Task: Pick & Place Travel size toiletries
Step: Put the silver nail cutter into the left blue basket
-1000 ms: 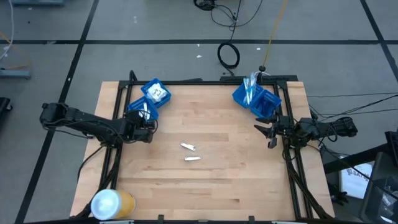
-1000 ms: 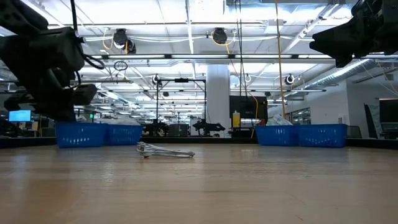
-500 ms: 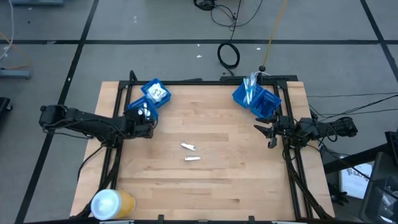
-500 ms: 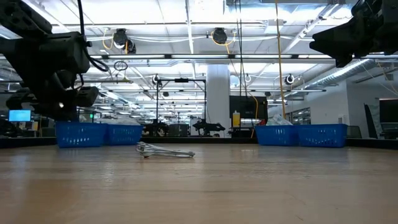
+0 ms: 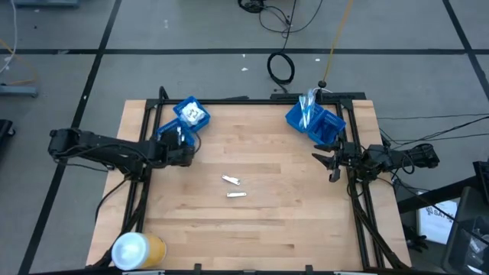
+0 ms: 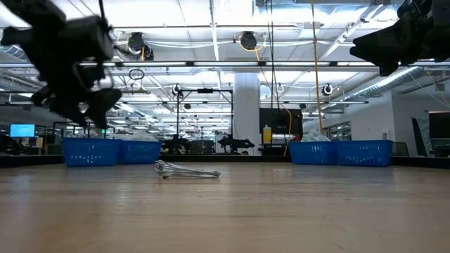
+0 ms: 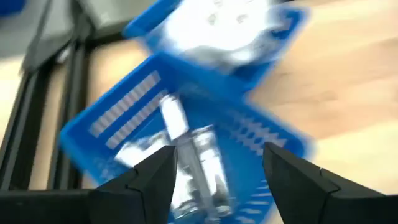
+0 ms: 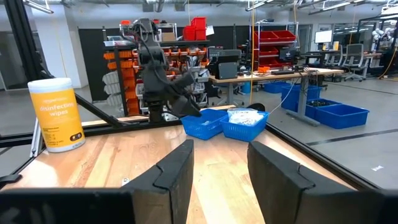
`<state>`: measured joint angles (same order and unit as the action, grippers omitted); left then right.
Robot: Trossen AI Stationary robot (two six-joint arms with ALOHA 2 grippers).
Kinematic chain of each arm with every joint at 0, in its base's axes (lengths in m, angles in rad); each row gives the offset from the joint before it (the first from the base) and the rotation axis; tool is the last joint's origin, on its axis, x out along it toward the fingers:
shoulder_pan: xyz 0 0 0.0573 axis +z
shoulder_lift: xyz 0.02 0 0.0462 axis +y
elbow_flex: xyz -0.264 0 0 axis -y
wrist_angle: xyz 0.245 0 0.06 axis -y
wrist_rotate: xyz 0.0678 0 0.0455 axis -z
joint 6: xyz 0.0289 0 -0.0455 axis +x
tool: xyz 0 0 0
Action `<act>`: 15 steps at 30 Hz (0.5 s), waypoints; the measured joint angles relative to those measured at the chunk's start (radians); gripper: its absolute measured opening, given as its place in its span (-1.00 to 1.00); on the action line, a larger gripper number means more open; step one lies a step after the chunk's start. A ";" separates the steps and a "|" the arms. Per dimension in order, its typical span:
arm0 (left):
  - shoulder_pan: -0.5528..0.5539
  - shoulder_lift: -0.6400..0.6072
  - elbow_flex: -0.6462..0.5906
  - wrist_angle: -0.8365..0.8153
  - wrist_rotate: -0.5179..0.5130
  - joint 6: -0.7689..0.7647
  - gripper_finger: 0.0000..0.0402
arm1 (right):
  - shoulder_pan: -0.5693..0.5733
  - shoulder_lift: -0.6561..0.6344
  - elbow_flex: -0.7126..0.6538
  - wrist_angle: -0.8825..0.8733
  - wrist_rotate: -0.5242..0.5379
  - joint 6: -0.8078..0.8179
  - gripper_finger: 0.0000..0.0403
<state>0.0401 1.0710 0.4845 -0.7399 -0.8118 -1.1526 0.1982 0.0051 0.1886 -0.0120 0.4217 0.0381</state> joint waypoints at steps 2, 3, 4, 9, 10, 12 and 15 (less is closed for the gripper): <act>-0.018 0.000 0.058 0.013 0.006 0.098 0.16 | 0.000 0.000 0.000 0.000 0.000 0.000 -0.31; -0.030 0.000 0.087 0.024 0.007 0.141 0.17 | 0.000 0.000 0.000 0.000 0.000 0.000 -0.31; -0.043 0.000 0.116 0.044 0.008 0.187 0.17 | 0.000 0.000 0.000 0.000 0.000 0.000 -0.31; -0.131 0.000 0.187 0.369 0.081 0.573 0.17 | 0.000 0.000 0.000 0.000 0.000 -0.001 -0.31; -0.148 0.002 0.187 0.455 0.129 0.668 0.17 | 0.000 0.000 0.000 0.000 0.000 -0.001 -0.31; -0.182 0.022 0.187 0.614 0.240 0.856 0.17 | 0.000 0.000 0.000 0.000 0.000 -0.001 -0.31; -0.229 0.068 0.187 0.749 0.381 1.116 0.17 | 0.000 0.000 0.000 0.000 0.000 -0.001 -0.31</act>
<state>-0.1887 1.1389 0.6712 0.0093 -0.4304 -0.0368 0.1982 0.0051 0.1886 -0.0120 0.4217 0.0376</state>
